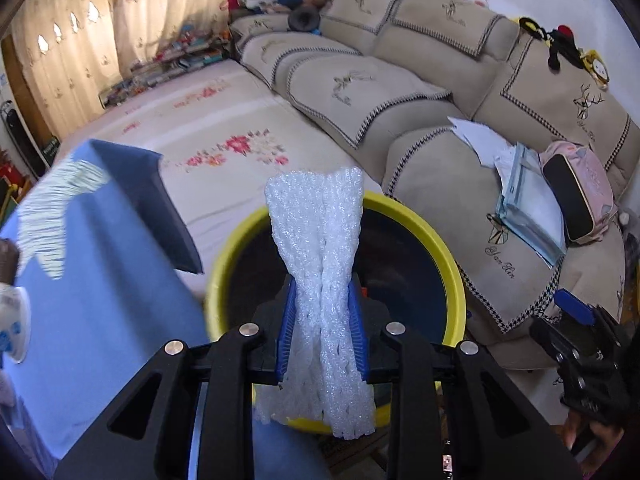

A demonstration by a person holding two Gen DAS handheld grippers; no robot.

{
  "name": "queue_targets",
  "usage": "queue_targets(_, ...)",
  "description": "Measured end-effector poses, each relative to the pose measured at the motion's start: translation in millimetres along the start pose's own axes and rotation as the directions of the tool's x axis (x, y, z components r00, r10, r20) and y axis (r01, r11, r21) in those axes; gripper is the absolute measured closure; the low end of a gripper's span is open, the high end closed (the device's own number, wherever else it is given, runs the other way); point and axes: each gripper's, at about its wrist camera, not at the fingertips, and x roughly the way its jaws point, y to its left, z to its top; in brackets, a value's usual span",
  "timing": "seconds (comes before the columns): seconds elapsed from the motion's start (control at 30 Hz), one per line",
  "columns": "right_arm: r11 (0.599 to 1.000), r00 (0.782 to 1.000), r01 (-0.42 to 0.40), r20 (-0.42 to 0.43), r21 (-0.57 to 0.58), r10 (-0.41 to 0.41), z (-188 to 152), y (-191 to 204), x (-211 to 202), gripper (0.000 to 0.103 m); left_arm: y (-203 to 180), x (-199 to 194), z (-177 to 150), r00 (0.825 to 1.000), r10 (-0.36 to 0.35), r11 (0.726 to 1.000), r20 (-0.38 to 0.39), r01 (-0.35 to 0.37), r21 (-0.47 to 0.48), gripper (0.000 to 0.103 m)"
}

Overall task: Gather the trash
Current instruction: 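Carry the foam net over the bin and open the left gripper, then grasp the upside-down white yogurt cup with the right gripper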

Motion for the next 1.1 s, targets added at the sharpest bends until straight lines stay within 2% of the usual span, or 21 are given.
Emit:
queue_targets(0.13,1.0,1.0,-0.004,-0.001,-0.006,0.004,-0.4,1.7,-2.2,0.023,-5.8,28.3,4.9,0.999,-0.008,1.0,-0.034,0.008,-0.007,0.073)
queue_targets(0.17,1.0,1.0,-0.004,-0.003,-0.008,0.004,-0.5,2.1,-2.5,0.023,-6.9,34.7,5.4,0.999,-0.007,1.0,-0.04,0.006,-0.008,0.069)
queue_targets(0.23,1.0,1.0,-0.004,-0.008,-0.011,0.004,-1.0,3.2,-2.6,0.022,-7.5,43.6,7.6,0.999,-0.001,1.0,-0.053,0.0,-0.017,0.061)
queue_targets(0.3,1.0,1.0,-0.003,-0.006,-0.014,0.003,-1.4,6.0,-4.0,0.021,-3.2,47.5,5.8,0.998,-0.003,1.0,-0.056,0.001,-0.03,0.036)
queue_targets(0.43,1.0,1.0,-0.006,-0.002,-0.021,0.006,-2.8,12.5,-7.5,0.021,4.6,40.3,2.0,0.999,-0.005,0.999,-0.044,0.003,-0.05,0.029)
queue_targets(0.47,1.0,1.0,-0.005,-0.002,-0.023,0.005,-3.2,15.4,-8.6,0.021,7.5,35.1,-0.2,0.999,-0.008,0.999,-0.038,0.006,-0.054,0.024)
queue_targets(0.5,1.0,1.0,-0.003,-0.003,-0.028,0.003,-4.0,18.7,-9.4,0.021,10.5,29.3,-2.0,0.999,-0.008,0.998,-0.032,0.006,-0.054,0.018)
queue_targets(0.7,0.999,1.0,0.017,0.005,-0.05,-0.016,-3.6,37.3,-18.1,0.02,31.2,-18.5,-17.8,0.999,-0.026,0.996,0.03,0.028,-0.08,0.016)
queue_targets(0.8,0.997,0.999,0.04,0.007,-0.069,-0.04,-3.5,50.0,-21.5,0.019,52.7,-58.5,-31.9,0.995,-0.028,0.994,0.092,0.038,-0.1,0.012)
queue_targets(0.97,0.993,0.998,0.062,-0.001,-0.105,-0.062,-1.5,79.8,-21.1,0.019,108.2,-122.7,-65.3,0.986,0.001,0.985,0.169,0.028,-0.168,0.01)
queue_targets(1.1,0.982,1.0,0.007,-0.01,-0.191,-0.009,1.7,134.4,-16.0,0.019,170.1,-180.4,-111.2,0.974,0.051,0.973,0.222,0.002,-0.23,0.009)
